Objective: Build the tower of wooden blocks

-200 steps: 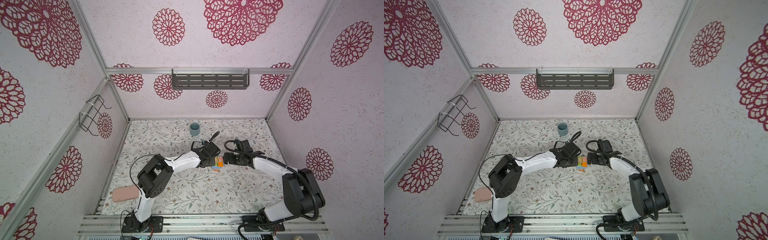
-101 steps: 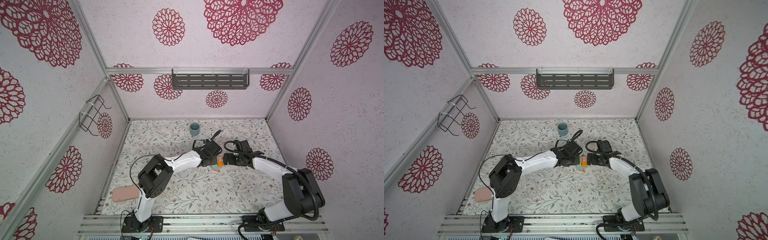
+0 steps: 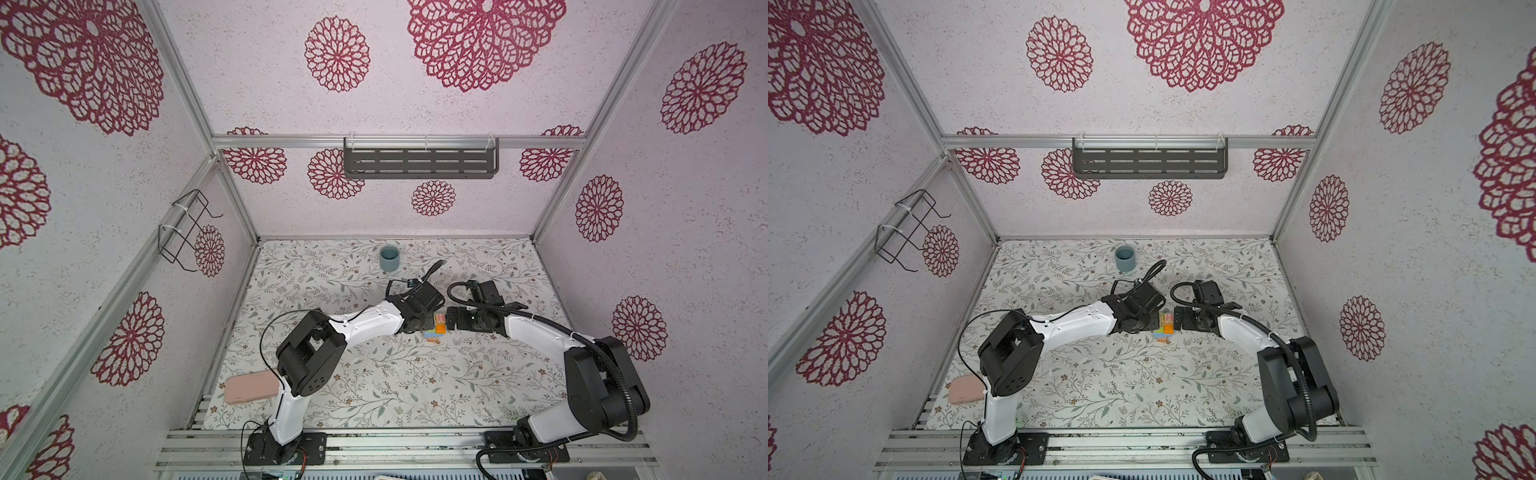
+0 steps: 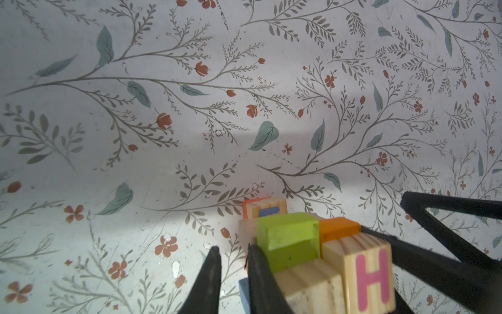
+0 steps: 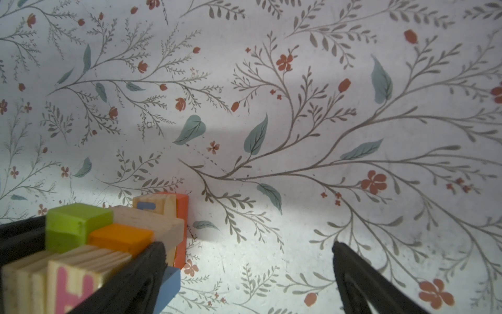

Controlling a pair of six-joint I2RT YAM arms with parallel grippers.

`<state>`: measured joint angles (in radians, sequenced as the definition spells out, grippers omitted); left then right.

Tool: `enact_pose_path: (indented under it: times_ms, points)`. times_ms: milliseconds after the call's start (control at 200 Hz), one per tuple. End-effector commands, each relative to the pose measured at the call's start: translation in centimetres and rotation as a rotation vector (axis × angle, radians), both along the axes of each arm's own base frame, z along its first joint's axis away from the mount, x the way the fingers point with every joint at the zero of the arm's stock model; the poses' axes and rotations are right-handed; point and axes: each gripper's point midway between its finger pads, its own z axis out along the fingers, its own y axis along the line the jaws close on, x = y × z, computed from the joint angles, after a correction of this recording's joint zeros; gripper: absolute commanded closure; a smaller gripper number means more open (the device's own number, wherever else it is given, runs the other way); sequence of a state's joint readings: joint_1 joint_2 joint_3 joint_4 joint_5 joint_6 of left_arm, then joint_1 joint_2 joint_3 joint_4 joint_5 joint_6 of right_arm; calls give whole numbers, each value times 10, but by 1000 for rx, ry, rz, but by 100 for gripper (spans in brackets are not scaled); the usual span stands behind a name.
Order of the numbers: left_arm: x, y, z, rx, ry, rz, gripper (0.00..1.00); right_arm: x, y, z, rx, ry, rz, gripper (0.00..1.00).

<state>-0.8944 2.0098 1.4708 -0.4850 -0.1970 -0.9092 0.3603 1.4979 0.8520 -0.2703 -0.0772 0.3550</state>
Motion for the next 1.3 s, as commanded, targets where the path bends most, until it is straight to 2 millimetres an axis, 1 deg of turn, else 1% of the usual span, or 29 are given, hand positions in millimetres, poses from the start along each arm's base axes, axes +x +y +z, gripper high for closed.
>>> enact_pose_path:
  times_ms: [0, 80, 160, 165, 170, 190, 440, 510, 590, 645, 735, 811, 871, 956, 1066, 1146, 1166, 1246, 1291]
  points:
    - [1, 2, 6, 4, -20, 15, 78, 9, 0, 12, -31, -29, 2, 1]
    - [3, 8, 11, 2, -29, 26, 77, 9, -5, 15, -58, -31, -12, 1]
    - [5, 16, 7, 17, -25, 37, 77, 10, -9, 19, -70, -38, -23, 1]
    - [6, 15, 16, 2, -36, 37, 77, 10, -9, 19, -71, -38, -24, 1]
    - [6, 16, 20, -5, -42, 39, 77, 10, -9, 20, -72, -39, -23, 1]
    - [7, 17, 24, -10, -48, 41, 77, 9, -10, 20, -74, -38, -25, 1]
    - [10, 33, 37, 0, -72, 63, 75, 7, -21, 23, -130, -25, -52, 1]
    - [11, 41, 44, 8, -90, 75, 72, 6, -26, 29, -146, -45, -63, 1]
    - [11, 53, 56, 14, -117, 90, 67, 5, -34, 43, -172, -85, -87, 1]
    - [10, 63, 64, 22, -137, 98, 61, 4, -40, 54, -188, -109, -99, 1]
    - [8, 82, 79, 38, -178, 111, 51, 4, -41, 71, -189, -129, -93, 1]
    - [5, 102, 91, 55, -210, 134, 44, 4, -36, 83, -165, -136, -79, 1]
    - [1, 118, 98, 58, -229, 156, 36, 4, -31, 92, -146, -142, -64, 1]
    - [-5, 142, 105, 67, -246, 189, 28, 7, -22, 102, -123, -141, -43, 8]
    - [-17, 176, 117, 65, -284, 242, 15, 13, -6, 113, -119, -146, -12, 12]
    - [-28, 201, 124, 67, -309, 281, 5, 20, 11, 119, -120, -147, 16, 13]
    - [-30, 207, 126, 66, -316, 290, 1, 21, 17, 120, -119, -147, 25, 14]
    - [-39, 231, 129, 69, -335, 319, 3, 31, 39, 125, -115, -154, 52, 14]
    - [-42, 245, 125, 80, -331, 343, 3, 37, 51, 128, -108, -161, 67, 14]
